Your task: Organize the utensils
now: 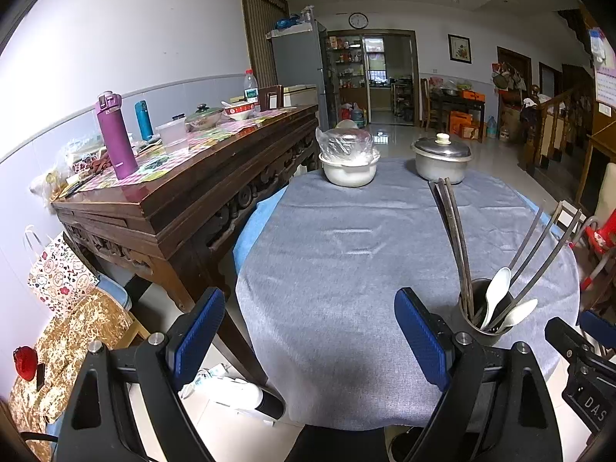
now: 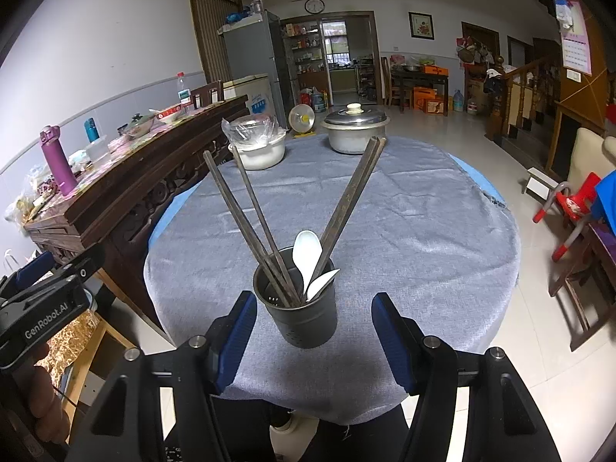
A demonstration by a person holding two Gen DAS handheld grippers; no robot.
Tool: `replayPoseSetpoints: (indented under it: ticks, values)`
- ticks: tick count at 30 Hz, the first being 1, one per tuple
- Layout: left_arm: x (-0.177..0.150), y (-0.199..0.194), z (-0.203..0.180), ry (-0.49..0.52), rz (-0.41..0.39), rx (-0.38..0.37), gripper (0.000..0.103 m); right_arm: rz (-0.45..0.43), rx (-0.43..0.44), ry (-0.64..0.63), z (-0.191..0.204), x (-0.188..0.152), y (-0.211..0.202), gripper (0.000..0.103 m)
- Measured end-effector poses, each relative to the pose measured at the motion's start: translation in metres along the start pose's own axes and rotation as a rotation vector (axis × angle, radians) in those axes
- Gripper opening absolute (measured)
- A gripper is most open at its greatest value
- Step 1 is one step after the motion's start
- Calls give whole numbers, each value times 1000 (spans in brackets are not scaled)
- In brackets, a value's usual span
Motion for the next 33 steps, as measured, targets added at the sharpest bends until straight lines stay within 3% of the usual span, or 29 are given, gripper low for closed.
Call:
replayPoseSetpoints:
  ticks: [15, 33]
  values:
    - [0, -1, 9, -17, 2, -24, 90, 4, -69, -23, 3, 9, 0, 66]
    - [2, -12, -8, 28, -17, -47, 90, -23, -146, -77, 5, 11, -11, 66]
Point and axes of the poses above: each gripper's, at about its wrist camera, not at the fingertips, and y roughly the way its jaws point, z to its left, x to its top, the point moved 3 cm from there along y, roughly the way its jaws point, and after that the axes turned 8 degrees about -y, right-handed, at the moved point
